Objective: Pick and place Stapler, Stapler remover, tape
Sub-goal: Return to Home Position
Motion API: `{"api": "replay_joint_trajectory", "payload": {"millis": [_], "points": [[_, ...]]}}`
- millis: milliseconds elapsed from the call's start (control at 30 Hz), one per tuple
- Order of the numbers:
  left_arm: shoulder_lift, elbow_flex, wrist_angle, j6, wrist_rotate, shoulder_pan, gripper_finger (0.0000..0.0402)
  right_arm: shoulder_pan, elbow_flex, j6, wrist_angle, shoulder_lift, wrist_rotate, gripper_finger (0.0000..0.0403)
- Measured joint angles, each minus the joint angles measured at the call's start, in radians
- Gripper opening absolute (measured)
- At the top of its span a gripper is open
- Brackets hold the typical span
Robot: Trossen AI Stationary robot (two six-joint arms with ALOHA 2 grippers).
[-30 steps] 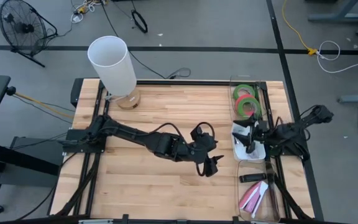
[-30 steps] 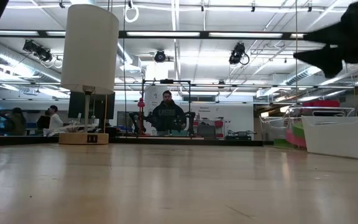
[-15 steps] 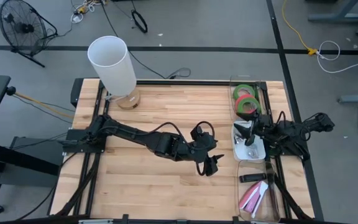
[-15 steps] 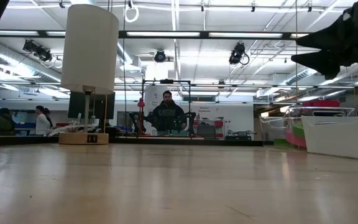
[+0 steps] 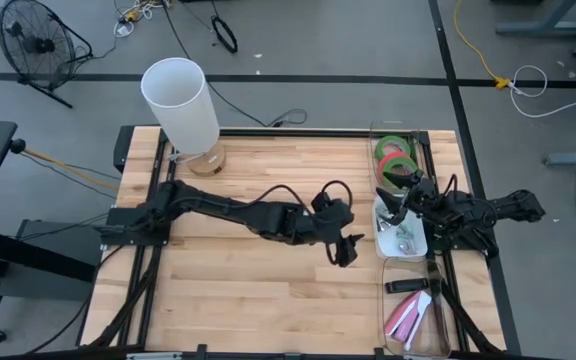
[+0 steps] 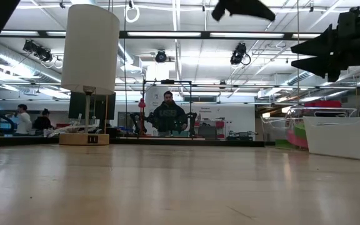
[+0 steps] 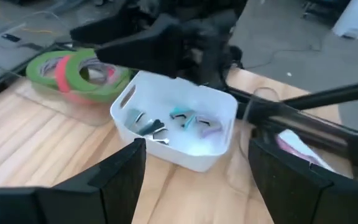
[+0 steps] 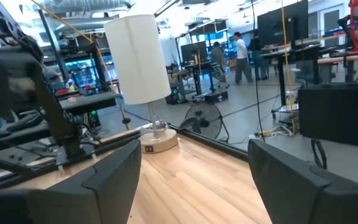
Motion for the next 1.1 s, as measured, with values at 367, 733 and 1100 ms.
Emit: {"api": "replay_joint_trajectory", "payload": {"millis": [367,733,1100], "points": [[0.015,-0.001,0.031,0.000,-0.027,0.017,0.0282,0.000,0.000,0.000,0.003,0.001,0.000,0.0291],[-0.069,-0.008,0.046,0.000,0.016,0.014,0.0282,0.000,0.000,0.000,0.002,0.001,0.001,0.0291],[-0.573,-0.967,0.806,0.000,0.026,-0.046,0.0282,0.001,0.000,0.000,0.002,0.002,0.001,0.0291]]}}
